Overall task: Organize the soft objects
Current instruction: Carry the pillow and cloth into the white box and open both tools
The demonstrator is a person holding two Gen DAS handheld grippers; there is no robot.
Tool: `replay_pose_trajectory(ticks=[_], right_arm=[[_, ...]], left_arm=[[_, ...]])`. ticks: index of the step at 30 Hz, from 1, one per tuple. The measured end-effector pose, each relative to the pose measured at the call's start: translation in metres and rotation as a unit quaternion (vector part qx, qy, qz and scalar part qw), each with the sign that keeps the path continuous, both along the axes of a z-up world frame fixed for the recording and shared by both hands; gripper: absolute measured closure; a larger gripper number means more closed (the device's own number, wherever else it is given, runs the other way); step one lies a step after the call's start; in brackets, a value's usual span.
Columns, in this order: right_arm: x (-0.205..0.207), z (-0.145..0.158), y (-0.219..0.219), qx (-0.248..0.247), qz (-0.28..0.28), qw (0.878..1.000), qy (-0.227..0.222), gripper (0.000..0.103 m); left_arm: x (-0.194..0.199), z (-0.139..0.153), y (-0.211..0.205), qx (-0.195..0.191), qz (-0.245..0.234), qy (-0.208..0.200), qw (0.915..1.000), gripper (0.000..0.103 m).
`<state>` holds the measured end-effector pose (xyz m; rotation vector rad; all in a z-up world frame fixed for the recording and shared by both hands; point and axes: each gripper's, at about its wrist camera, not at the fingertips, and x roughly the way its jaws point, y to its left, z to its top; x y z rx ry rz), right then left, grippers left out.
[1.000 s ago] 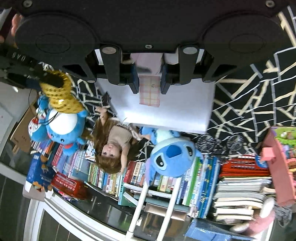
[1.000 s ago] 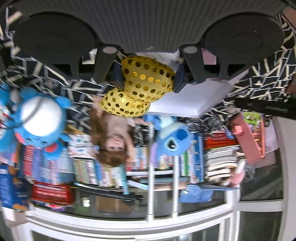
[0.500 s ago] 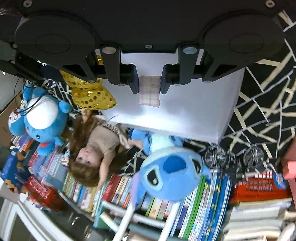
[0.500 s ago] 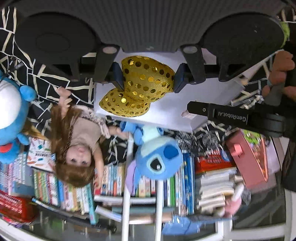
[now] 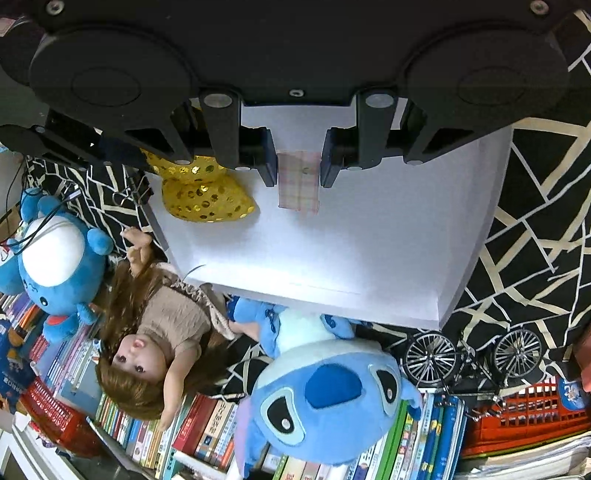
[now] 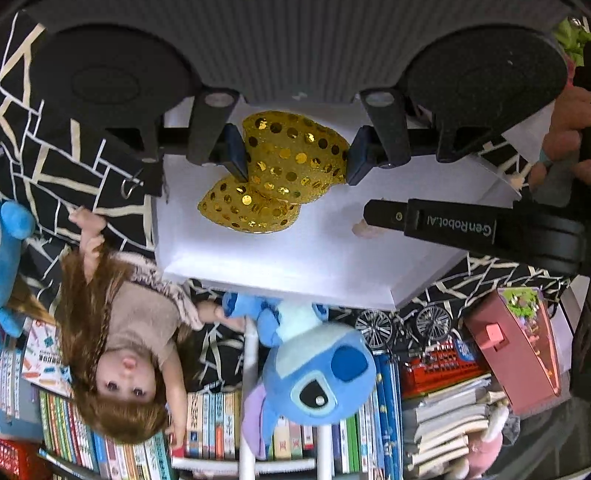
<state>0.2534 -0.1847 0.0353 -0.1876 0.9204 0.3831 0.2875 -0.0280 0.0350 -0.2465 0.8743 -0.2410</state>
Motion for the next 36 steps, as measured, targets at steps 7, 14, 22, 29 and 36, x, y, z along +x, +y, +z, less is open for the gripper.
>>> replay_pose_trajectory(ticks=[7,14,22,29,36], right_arm=[[0.001,-0.012,-0.003,-0.002,0.000,1.000,0.015,0.042],[0.001,-0.019,-0.006,0.011,-0.005,1.000,0.025,0.041],[0.002,-0.023,-0.014,0.041,-0.021,0.998,0.036,0.026],[-0.004,-0.012,-0.014,0.045,-0.023,0.999,0.021,0.015],[-0.025,0.012,-0.022,0.055,-0.019,0.998,-0.013,0.004]], left_arm=[[0.005,-0.010,-0.006,0.004,-0.007,0.019,0.9998,0.079],[0.008,-0.013,-0.011,0.015,-0.014,0.030,0.9993,0.079],[0.007,-0.013,-0.013,0.023,-0.017,0.027,0.9992,0.078],[-0.002,-0.002,-0.009,0.005,-0.022,0.016,0.9996,0.056],[-0.029,0.027,0.000,-0.003,-0.018,-0.028,0.9994,0.029]])
